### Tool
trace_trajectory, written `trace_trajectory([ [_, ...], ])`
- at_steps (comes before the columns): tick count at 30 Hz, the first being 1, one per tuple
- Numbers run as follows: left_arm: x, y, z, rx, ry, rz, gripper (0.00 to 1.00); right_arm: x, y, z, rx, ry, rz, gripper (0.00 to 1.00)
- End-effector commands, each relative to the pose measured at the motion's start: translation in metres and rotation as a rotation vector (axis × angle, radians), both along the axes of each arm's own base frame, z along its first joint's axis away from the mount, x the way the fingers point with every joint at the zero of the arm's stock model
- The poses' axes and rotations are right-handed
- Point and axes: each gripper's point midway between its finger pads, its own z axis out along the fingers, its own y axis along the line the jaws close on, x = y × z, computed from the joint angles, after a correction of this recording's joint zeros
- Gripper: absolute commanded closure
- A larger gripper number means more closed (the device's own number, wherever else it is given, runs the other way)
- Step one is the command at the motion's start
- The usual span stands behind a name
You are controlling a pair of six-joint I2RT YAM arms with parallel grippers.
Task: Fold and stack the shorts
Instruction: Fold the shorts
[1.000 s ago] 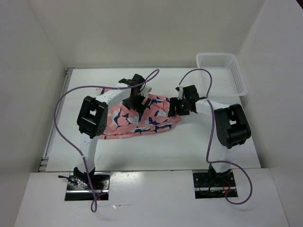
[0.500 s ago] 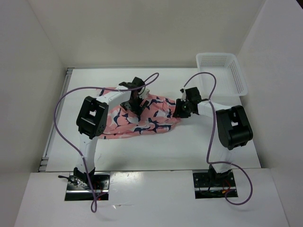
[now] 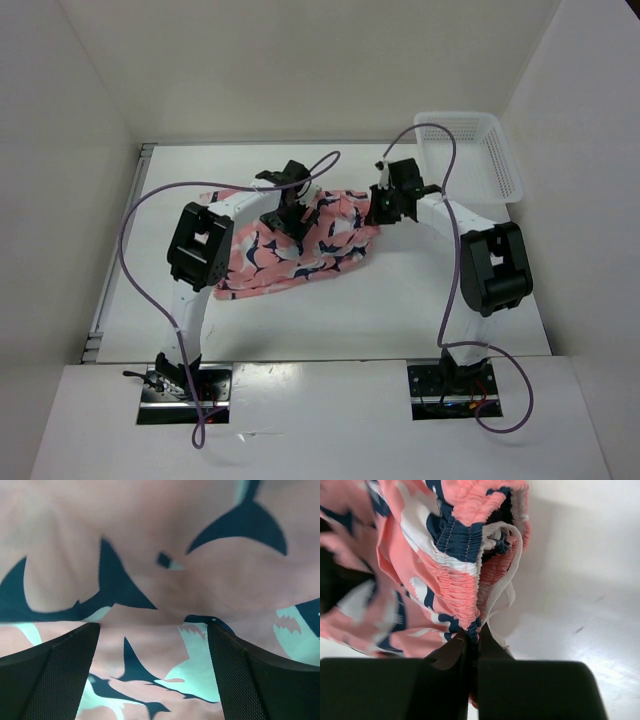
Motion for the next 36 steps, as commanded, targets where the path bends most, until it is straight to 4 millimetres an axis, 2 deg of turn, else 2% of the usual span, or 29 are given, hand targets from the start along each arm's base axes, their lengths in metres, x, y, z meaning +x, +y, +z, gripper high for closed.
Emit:
trace_trajectory([
  [1, 0.004, -0.030, -0.009, -0.053, 0.009, -0.054, 0.05, 0.028, 0.004, 0.057, -0.028, -0.135, 0.028, 1.00],
  [2, 0.010, -0.038, -0.002, -0.084, -0.006, -0.061, 0.05, 0.031, 0.005, 0.072, -0.022, -0.154, 0.028, 1.00],
  [3, 0.011, -0.041, -0.005, -0.095, 0.003, -0.066, 0.05, 0.032, 0.005, 0.081, -0.018, -0.169, 0.027, 1.00],
  [4, 0.010, -0.049, -0.007, -0.108, 0.010, -0.080, 0.05, 0.034, 0.006, 0.100, -0.008, -0.206, 0.026, 1.00],
  [5, 0.014, -0.058, 0.002, -0.152, 0.000, -0.093, 0.05, 0.033, 0.005, 0.108, -0.006, -0.213, 0.026, 1.00],
  [6, 0.017, -0.064, 0.000, -0.172, -0.001, -0.100, 0.05, 0.032, 0.005, 0.114, -0.002, -0.227, 0.025, 1.00],
  [7, 0.019, -0.068, -0.002, -0.185, 0.003, -0.105, 0.05, 0.030, 0.002, 0.128, -0.004, -0.252, 0.016, 1.00],
  [9, 0.023, -0.084, 0.006, -0.232, -0.010, -0.132, 0.05, 0.022, 0.000, 0.137, -0.004, -0.254, 0.016, 1.00],
  [12, 0.033, -0.111, 0.026, -0.309, -0.053, -0.178, 0.05, 0.014, -0.004, 0.158, -0.009, -0.293, 0.017, 1.00],
  [13, 0.039, -0.125, 0.043, -0.350, -0.089, -0.203, 0.05, 0.011, -0.009, 0.165, -0.023, -0.306, -0.001, 1.00],
  [14, 0.035, -0.138, 0.052, -0.392, -0.090, -0.233, 0.05, 0.011, -0.012, 0.168, -0.037, -0.323, 0.004, 1.00],
  [16, 0.036, -0.153, 0.066, -0.440, -0.105, -0.267, 0.05, 0.016, -0.020, 0.182, -0.061, -0.370, -0.004, 1.00],
  [17, 0.040, -0.159, 0.083, -0.468, -0.128, -0.280, 0.04, 0.017, -0.025, 0.184, -0.069, -0.374, -0.008, 1.00],
  [18, 0.034, -0.168, 0.091, -0.499, -0.119, -0.306, 0.04, 0.019, -0.028, 0.188, -0.069, -0.382, -0.018, 1.00],
  [19, 0.032, -0.169, 0.102, -0.516, -0.128, -0.316, 0.04, 0.024, -0.036, 0.194, -0.070, -0.399, -0.025, 1.00],
  [20, 0.031, -0.170, 0.115, -0.532, -0.143, -0.324, 0.04, 0.023, -0.036, 0.195, -0.053, -0.399, -0.002, 1.00],
  [21, 0.024, -0.166, 0.115, -0.527, -0.131, -0.321, 0.04, 0.023, -0.038, 0.195, -0.050, -0.401, 0.007, 1.00],
  [22, 0.020, -0.160, 0.138, -0.529, -0.171, -0.320, 0.04, 0.024, -0.039, 0.195, -0.066, -0.411, 0.023, 1.00],
  [23, 0.015, -0.155, 0.144, -0.522, -0.176, -0.316, 0.03, 0.024, -0.040, 0.195, -0.072, -0.415, 0.029, 1.00],
  [24, 0.020, -0.139, 0.149, -0.514, -0.198, -0.287, 0.01, 0.024, -0.040, 0.195, -0.079, -0.419, 0.036, 1.00],
  [26, 0.017, -0.111, 0.152, -0.468, -0.221, -0.233, 0.01, 0.028, -0.036, 0.198, -0.069, -0.428, 0.058, 1.00],
  [27, 0.027, -0.087, 0.159, -0.433, -0.266, -0.180, 0.01, 0.028, -0.037, 0.198, -0.080, -0.435, 0.070, 1.00],
  [28, 0.026, -0.070, 0.140, -0.391, -0.243, -0.142, 0.01, 0.033, -0.036, 0.201, -0.078, -0.445, 0.069, 1.00],
  [30, 0.029, -0.043, 0.122, -0.335, -0.223, -0.081, 0.01, 0.038, -0.035, 0.206, -0.085, -0.463, 0.077, 1.00],
  [31, 0.038, -0.019, 0.113, -0.297, -0.228, -0.025, 0.01, 0.041, -0.035, 0.203, -0.092, -0.459, 0.084, 1.00],
  [32, 0.033, -0.006, 0.097, -0.271, -0.193, 0.002, 0.01, 0.045, -0.034, 0.203, -0.092, -0.461, 0.084, 1.00],
  [34, 0.031, 0.020, 0.080, -0.250, -0.155, 0.055, 0.01, 0.049, -0.034, 0.205, -0.098, -0.469, 0.090, 1.00],
  [35, 0.028, 0.027, 0.073, -0.241, -0.135, 0.070, 0.01, 0.051, -0.034, 0.212, -0.101, -0.490, 0.095, 1.00],
  [36, 0.026, 0.033, 0.066, -0.236, -0.125, 0.082, 0.01, 0.052, -0.034, 0.204, -0.105, -0.467, 0.097, 1.00],
])
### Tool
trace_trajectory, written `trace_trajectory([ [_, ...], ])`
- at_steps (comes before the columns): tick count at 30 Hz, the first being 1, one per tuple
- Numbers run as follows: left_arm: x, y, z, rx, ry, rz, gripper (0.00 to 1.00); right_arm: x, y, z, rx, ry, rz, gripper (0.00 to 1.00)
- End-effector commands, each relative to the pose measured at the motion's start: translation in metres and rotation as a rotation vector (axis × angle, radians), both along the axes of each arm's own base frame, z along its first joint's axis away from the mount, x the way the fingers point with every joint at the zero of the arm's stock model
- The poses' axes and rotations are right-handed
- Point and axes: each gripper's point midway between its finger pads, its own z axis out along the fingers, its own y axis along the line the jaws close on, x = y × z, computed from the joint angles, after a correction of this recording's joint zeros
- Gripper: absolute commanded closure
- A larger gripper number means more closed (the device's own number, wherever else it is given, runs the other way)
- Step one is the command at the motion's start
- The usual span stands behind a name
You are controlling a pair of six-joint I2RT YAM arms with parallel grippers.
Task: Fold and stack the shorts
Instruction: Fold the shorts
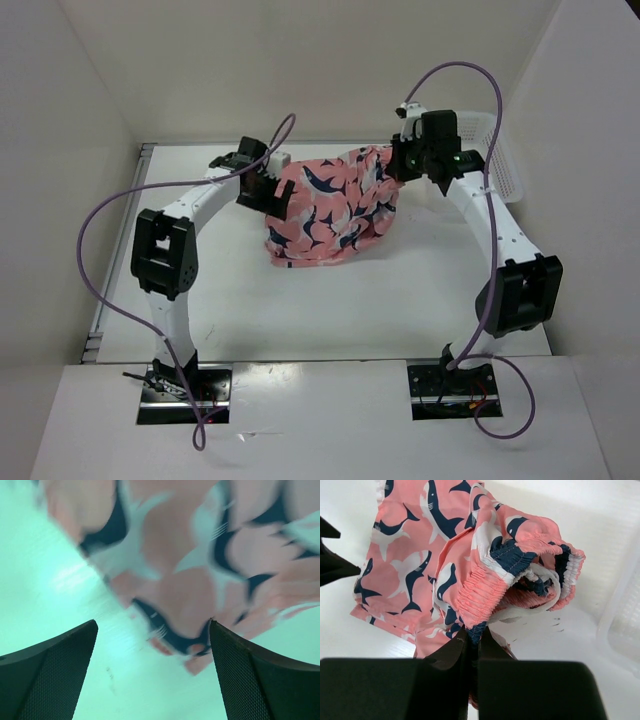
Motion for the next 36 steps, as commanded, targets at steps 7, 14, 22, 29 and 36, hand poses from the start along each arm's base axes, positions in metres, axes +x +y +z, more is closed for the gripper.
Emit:
trace_trajectory([
  [7, -0.046, 0.021, -0.074, -0.082, 0.240, -0.001, 0.01, 0.021, 0.024, 0.013, -0.059, -0.067, 0.080, 1.00],
  [14, -0.056, 0.017, -0.118, -0.091, 0.344, -0.009, 0.29, 0.028, 0.061, 0.007, -0.100, -0.083, 0.123, 1.00],
  [22, -0.053, 0.002, -0.113, -0.173, 0.356, -0.047, 0.77, 0.016, 0.141, -0.008, -0.104, -0.077, 0.260, 1.00],
  [29, -0.052, 0.001, -0.113, -0.199, 0.352, -0.049, 0.86, 0.006, 0.206, -0.032, -0.116, -0.063, 0.368, 1.00],
  [36, -0.049, 0.010, -0.115, -0.220, 0.363, -0.028, 0.86, 0.000, 0.249, -0.061, -0.121, -0.036, 0.410, 0.98],
])
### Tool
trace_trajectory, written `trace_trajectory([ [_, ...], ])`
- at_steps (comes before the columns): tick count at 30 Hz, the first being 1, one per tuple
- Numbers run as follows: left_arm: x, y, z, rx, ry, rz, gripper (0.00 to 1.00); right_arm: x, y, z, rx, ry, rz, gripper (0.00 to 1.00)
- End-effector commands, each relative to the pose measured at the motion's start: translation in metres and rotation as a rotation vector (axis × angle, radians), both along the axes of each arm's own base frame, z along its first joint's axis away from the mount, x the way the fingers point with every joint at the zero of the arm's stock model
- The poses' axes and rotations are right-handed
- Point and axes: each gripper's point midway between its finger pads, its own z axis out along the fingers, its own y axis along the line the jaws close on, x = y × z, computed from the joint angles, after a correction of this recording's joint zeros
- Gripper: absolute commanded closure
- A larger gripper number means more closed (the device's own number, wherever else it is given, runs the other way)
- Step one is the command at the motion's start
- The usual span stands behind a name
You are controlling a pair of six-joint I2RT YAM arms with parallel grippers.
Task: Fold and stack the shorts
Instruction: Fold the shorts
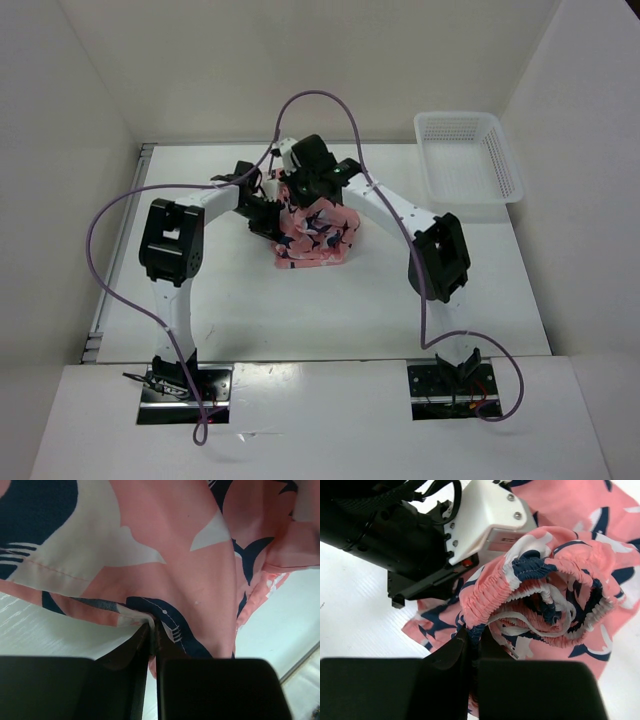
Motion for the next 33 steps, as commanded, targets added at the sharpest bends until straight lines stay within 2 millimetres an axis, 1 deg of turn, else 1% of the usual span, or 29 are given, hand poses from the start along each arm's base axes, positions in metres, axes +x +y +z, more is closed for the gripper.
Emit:
trace_trajectory([
  [1, -0.006, 0.008, -0.021, 0.012, 0.048, 0.004, 0.86, 0.015, 0.024, 0.022, 0.073, -0.071, -0.006, 0.96],
  [2, -0.006, 0.008, -0.021, 0.012, 0.048, 0.004, 0.86, 0.017, 0.023, 0.017, 0.061, -0.069, -0.015, 0.96],
  [4, -0.004, 0.011, -0.021, 0.012, 0.048, 0.013, 0.86, 0.019, 0.025, 0.009, 0.058, -0.054, -0.021, 0.90],
  [6, -0.002, 0.016, -0.021, 0.012, 0.048, 0.024, 0.86, 0.015, 0.036, 0.009, 0.065, -0.061, -0.003, 0.83],
  [7, -0.001, 0.020, -0.021, 0.011, 0.048, 0.034, 0.86, 0.015, 0.036, 0.009, 0.065, -0.061, -0.003, 0.79],
  [8, 0.002, 0.019, -0.019, 0.010, 0.039, 0.034, 0.86, 0.004, 0.051, 0.014, 0.067, -0.074, 0.036, 0.63],
  [9, 0.004, 0.023, -0.019, 0.009, 0.039, 0.043, 0.86, 0.002, 0.052, 0.014, 0.073, -0.069, 0.046, 0.56],
  [10, 0.003, 0.023, -0.022, 0.011, 0.048, 0.044, 0.86, -0.004, 0.061, 0.018, 0.090, -0.065, 0.076, 0.46],
  [11, 0.001, 0.025, -0.023, 0.022, 0.056, 0.046, 0.84, -0.006, 0.064, 0.022, 0.104, -0.065, 0.088, 0.43],
  [12, 0.003, 0.029, -0.023, 0.021, 0.056, 0.057, 0.84, -0.013, 0.071, 0.027, 0.121, -0.057, 0.120, 0.40],
  [13, 0.003, 0.029, -0.023, 0.021, 0.056, 0.057, 0.84, -0.014, 0.074, 0.031, 0.134, -0.058, 0.131, 0.34],
  [14, 0.005, 0.035, -0.024, 0.030, 0.054, 0.070, 0.83, -0.018, 0.079, 0.035, 0.140, -0.065, 0.142, 0.32],
  [15, 0.004, 0.035, -0.028, 0.031, 0.063, 0.070, 0.83, -0.022, 0.084, 0.049, 0.158, -0.087, 0.167, 0.31],
  [16, 0.004, 0.035, -0.028, 0.031, 0.063, 0.070, 0.83, -0.023, 0.083, 0.055, 0.160, -0.102, 0.174, 0.30],
  [17, 0.003, 0.038, -0.027, 0.024, 0.074, 0.077, 0.82, -0.026, 0.088, 0.061, 0.169, -0.112, 0.183, 0.30],
  [18, 0.006, 0.037, -0.025, 0.022, 0.065, 0.077, 0.82, -0.026, 0.087, 0.074, 0.181, -0.136, 0.189, 0.30],
  [20, 0.006, 0.037, -0.025, 0.022, 0.065, 0.077, 0.78, -0.025, 0.081, 0.093, 0.190, -0.173, 0.166, 0.30],
  [21, 0.004, 0.043, -0.026, 0.034, 0.075, 0.089, 0.77, -0.023, 0.076, 0.095, 0.173, -0.202, 0.158, 0.30],
  [22, 0.005, 0.043, -0.020, 0.034, 0.071, 0.089, 0.74, -0.018, 0.061, 0.107, 0.143, -0.252, 0.107, 0.30],
  [23, 0.007, 0.047, -0.020, 0.033, 0.071, 0.098, 0.68, -0.015, 0.053, 0.109, 0.121, -0.285, 0.084, 0.32],
  [24, 0.006, 0.047, -0.014, 0.033, 0.068, 0.098, 0.65, -0.015, 0.042, 0.090, 0.050, -0.294, 0.087, 0.32],
  [25, 0.009, 0.050, -0.004, 0.028, 0.044, 0.108, 0.60, -0.015, 0.030, 0.083, 0.002, -0.304, 0.068, 0.32],
  [26, 0.010, 0.055, 0.001, 0.028, 0.041, 0.120, 0.49, -0.017, 0.010, 0.072, -0.036, -0.295, 0.052, 0.32],
  [28, 0.010, 0.061, 0.016, 0.033, 0.020, 0.134, 0.40, -0.013, -0.015, 0.062, -0.064, -0.280, 0.010, 0.30],
  [29, 0.009, 0.065, 0.020, 0.033, 0.020, 0.143, 0.36, -0.017, -0.029, 0.056, -0.091, -0.274, 0.002, 0.24],
  [30, 0.009, 0.064, 0.028, 0.022, 0.014, 0.140, 0.32, -0.018, -0.035, 0.054, -0.114, -0.287, 0.000, 0.20],
  [31, 0.005, 0.064, 0.038, 0.022, 0.016, 0.140, 0.25, -0.017, -0.042, 0.056, -0.148, -0.326, 0.010, 0.18],
  [32, 0.006, 0.064, 0.047, 0.020, 0.002, 0.140, 0.22, -0.020, -0.055, 0.053, -0.187, -0.342, -0.002, 0.16],
  [33, 0.005, 0.064, 0.057, 0.017, -0.016, 0.140, 0.20, -0.021, -0.060, 0.054, -0.200, -0.357, -0.013, 0.15],
])
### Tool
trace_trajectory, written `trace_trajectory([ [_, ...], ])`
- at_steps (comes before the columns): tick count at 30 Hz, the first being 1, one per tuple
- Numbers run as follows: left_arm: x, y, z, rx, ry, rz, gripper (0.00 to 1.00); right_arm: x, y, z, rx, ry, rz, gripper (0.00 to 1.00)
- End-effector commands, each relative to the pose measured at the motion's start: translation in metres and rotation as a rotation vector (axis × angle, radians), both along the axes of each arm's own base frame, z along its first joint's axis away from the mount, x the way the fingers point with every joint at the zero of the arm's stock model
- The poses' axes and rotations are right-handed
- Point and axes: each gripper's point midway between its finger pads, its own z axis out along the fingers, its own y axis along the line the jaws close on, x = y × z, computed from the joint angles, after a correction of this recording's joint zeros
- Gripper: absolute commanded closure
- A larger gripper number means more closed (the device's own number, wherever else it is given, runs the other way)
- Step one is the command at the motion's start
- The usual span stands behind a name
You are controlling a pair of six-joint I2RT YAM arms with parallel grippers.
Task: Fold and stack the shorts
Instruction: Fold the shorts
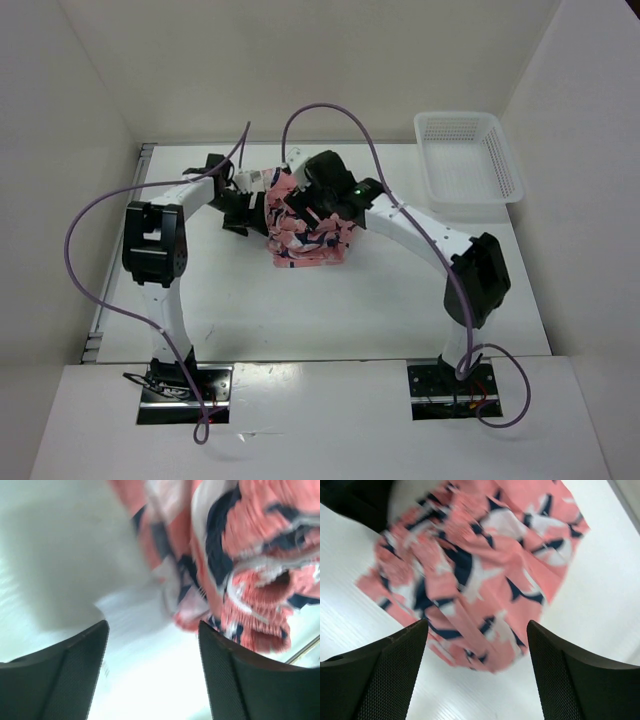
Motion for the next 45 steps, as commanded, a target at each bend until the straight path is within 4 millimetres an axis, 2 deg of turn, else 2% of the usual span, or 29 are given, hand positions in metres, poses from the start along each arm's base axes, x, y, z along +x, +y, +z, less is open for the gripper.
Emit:
trace_trajectory([
  [1, 0.000, 0.010, 0.045, 0.039, -0.074, 0.000, 0.16, 0.009, -0.030, 0.023, -0.061, -0.156, -0.035, 0.15],
  [2, 0.005, 0.009, 0.055, 0.037, -0.103, 0.000, 0.16, 0.004, -0.034, 0.028, -0.061, -0.167, -0.030, 0.15],
  [4, 0.014, 0.010, 0.076, 0.042, -0.159, 0.005, 0.13, 0.001, -0.040, 0.025, -0.069, -0.169, -0.039, 0.15],
  [5, 0.017, 0.008, 0.082, 0.028, -0.174, 0.001, 0.09, -0.002, -0.047, 0.016, -0.084, -0.160, -0.059, 0.15],
  [6, 0.020, 0.005, 0.093, 0.010, -0.200, -0.005, 0.07, -0.006, -0.052, 0.018, -0.080, -0.162, -0.073, 0.12],
  [8, 0.029, -0.004, 0.109, -0.019, -0.264, -0.024, 0.00, -0.013, -0.060, -0.003, -0.092, -0.124, -0.099, 0.10],
  [9, 0.038, -0.016, 0.119, -0.035, -0.321, -0.049, 0.00, -0.017, -0.062, -0.006, -0.084, -0.113, -0.111, 0.09],
  [10, 0.045, -0.020, 0.116, -0.023, -0.335, -0.054, 0.00, -0.021, -0.065, -0.018, -0.064, -0.082, -0.153, 0.09],
  [11, 0.058, -0.025, 0.115, -0.017, -0.364, -0.059, 0.00, -0.020, -0.070, -0.018, -0.057, -0.088, -0.195, 0.09],
  [12, 0.061, -0.030, 0.113, -0.018, -0.365, -0.068, 0.00, -0.022, -0.075, -0.028, -0.061, -0.077, -0.227, 0.09],
  [13, 0.068, -0.034, 0.111, -0.010, -0.378, -0.072, 0.00, -0.018, -0.076, -0.024, -0.029, -0.100, -0.268, 0.09],
  [14, 0.074, -0.033, 0.097, 0.003, -0.356, -0.068, 0.00, -0.016, -0.081, -0.027, 0.004, -0.088, -0.324, 0.09],
  [15, 0.077, -0.034, 0.093, 0.003, -0.352, -0.068, 0.00, -0.017, -0.089, -0.032, 0.019, -0.070, -0.360, 0.09],
  [16, 0.082, -0.035, 0.091, 0.003, -0.355, -0.068, 0.00, -0.016, -0.086, -0.031, 0.055, -0.062, -0.384, 0.09],
  [17, 0.082, -0.036, 0.076, -0.001, -0.322, -0.073, 0.00, -0.017, -0.089, -0.034, 0.098, -0.030, -0.440, 0.09],
  [19, 0.082, -0.041, 0.067, -0.001, -0.307, -0.083, 0.00, -0.020, -0.091, -0.041, 0.133, 0.012, -0.485, 0.09],
  [20, 0.080, -0.046, 0.055, 0.000, -0.283, -0.094, 0.00, -0.024, -0.088, -0.043, 0.176, 0.042, -0.505, 0.09],
  [23, 0.078, -0.049, 0.037, 0.012, -0.249, -0.100, 0.00, -0.015, -0.084, -0.045, 0.261, 0.067, -0.547, 0.11],
  [24, 0.077, -0.054, 0.037, 0.011, -0.248, -0.109, 0.04, -0.012, -0.083, -0.043, 0.289, 0.072, -0.550, 0.12],
  [26, 0.077, -0.056, 0.030, -0.003, -0.234, -0.116, 0.16, -0.013, -0.074, -0.054, 0.299, 0.105, -0.516, 0.13],
  [27, 0.077, -0.056, 0.030, -0.003, -0.234, -0.116, 0.32, -0.013, -0.070, -0.053, 0.321, 0.113, -0.515, 0.13],
  [32, 0.075, -0.057, 0.035, -0.011, -0.233, -0.120, 0.38, -0.025, -0.073, -0.076, 0.294, 0.166, -0.509, 0.16],
  [33, 0.075, -0.057, 0.035, -0.011, -0.233, -0.120, 0.41, -0.025, -0.073, -0.071, 0.302, 0.160, -0.507, 0.17],
  [34, 0.075, -0.057, 0.035, -0.011, -0.233, -0.120, 0.45, -0.029, -0.074, -0.077, 0.293, 0.175, -0.503, 0.17],
  [37, 0.075, -0.057, 0.030, -0.010, -0.224, -0.120, 0.65, -0.036, -0.074, -0.086, 0.289, 0.205, -0.497, 0.18],
  [40, 0.079, -0.058, 0.038, -0.012, -0.239, -0.120, 0.76, -0.028, -0.073, -0.083, 0.320, 0.169, -0.514, 0.18],
  [42, 0.081, -0.060, 0.043, -0.022, -0.252, -0.123, 0.80, -0.023, -0.076, -0.094, 0.316, 0.163, -0.559, 0.19],
  [44, 0.081, -0.060, 0.045, -0.022, -0.252, -0.123, 0.85, -0.014, -0.070, -0.089, 0.357, 0.146, -0.576, 0.21],
  [45, 0.081, -0.061, 0.046, -0.031, -0.251, -0.127, 0.87, -0.014, -0.070, -0.098, 0.341, 0.157, -0.580, 0.21],
])
